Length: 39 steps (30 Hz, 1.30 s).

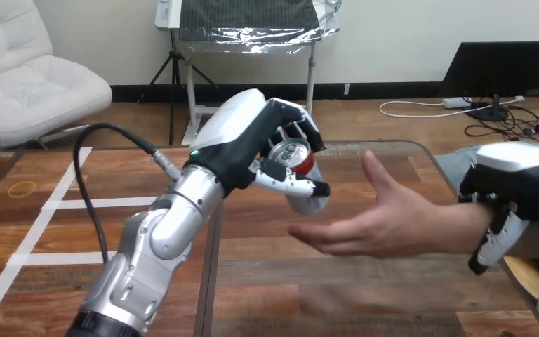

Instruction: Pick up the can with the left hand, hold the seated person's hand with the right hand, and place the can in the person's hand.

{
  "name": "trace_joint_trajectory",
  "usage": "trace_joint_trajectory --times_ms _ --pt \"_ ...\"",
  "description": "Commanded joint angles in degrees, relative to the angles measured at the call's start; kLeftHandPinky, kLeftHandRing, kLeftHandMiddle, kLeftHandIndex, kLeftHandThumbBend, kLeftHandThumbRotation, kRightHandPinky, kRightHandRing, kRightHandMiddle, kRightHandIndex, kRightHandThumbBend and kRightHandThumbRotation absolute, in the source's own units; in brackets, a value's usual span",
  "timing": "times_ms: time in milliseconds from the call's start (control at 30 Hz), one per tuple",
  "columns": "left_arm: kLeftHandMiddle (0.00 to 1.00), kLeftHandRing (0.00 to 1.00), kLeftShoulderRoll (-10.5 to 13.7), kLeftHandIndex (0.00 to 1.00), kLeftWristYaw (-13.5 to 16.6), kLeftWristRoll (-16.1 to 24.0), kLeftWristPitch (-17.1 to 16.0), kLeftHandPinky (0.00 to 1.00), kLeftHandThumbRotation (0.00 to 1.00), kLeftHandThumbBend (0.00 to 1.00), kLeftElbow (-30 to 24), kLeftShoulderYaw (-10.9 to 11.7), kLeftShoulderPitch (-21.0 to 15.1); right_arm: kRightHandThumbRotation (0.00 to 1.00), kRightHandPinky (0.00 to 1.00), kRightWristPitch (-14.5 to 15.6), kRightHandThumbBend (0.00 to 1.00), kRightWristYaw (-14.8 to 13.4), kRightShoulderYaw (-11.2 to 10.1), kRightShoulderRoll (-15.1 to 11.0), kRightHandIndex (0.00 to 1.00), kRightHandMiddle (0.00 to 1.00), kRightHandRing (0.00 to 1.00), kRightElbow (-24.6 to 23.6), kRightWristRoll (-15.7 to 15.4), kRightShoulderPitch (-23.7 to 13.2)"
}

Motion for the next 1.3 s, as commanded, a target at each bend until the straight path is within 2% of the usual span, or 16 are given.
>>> trace_joint_trajectory --times_ms 0,200,633,833,933,1033,1267 --pt "0.45 0.37 -1.5 0.49 0.2 -0.1 0.0 0.31 0.00 0.59 -1.1 -0.5 -5.9 0.00 0.22 -0.2 0.73 -0.1 -2.0 -2.0 0.49 0.42 0.31 -3.1 -0.4 -8.2" --pt "0.45 0.37 -3.0 0.49 0.1 -0.3 0.1 0.30 0.00 0.59 -1.3 -1.2 -6.0 0.00 0.23 -1.6 0.74 -0.2 -1.3 -1.5 0.48 0.42 0.32 -3.0 -0.7 -9.8" --pt "0.45 0.38 -5.8 0.49 0.0 -0.2 0.3 0.32 0.00 0.59 -0.8 -2.8 -6.4 0.00 0.32 0.0 0.74 2.1 1.0 -0.3 0.48 0.46 0.38 -3.6 -2.9 -13.3" --pt "0.46 0.38 -7.5 0.49 0.0 -0.1 0.7 0.32 0.00 0.60 -0.7 -3.4 -6.2 0.00 0.37 -0.5 0.74 2.1 1.2 0.3 0.49 0.48 0.42 -3.6 -3.2 -14.1" --pt "0.45 0.38 -8.3 0.48 -0.2 -0.3 1.1 0.32 0.00 0.59 -0.6 -3.7 -6.1 0.00 0.36 -1.2 0.74 1.5 1.4 0.6 0.49 0.48 0.42 -3.1 -3.1 -14.4" --pt "0.45 0.37 -9.1 0.48 -0.3 -0.2 1.5 0.32 0.00 0.59 -0.7 -4.2 -6.0 0.00 0.31 -1.8 0.75 0.9 1.4 0.8 0.48 0.47 0.39 -2.8 -2.9 -14.5" --pt "0.45 0.39 -10.7 0.49 -0.9 -0.3 2.7 0.33 0.00 0.58 -1.0 -5.4 -5.5 0.00 0.23 -2.6 0.74 1.1 1.6 0.8 0.48 0.42 0.32 -2.8 -3.1 -15.1"
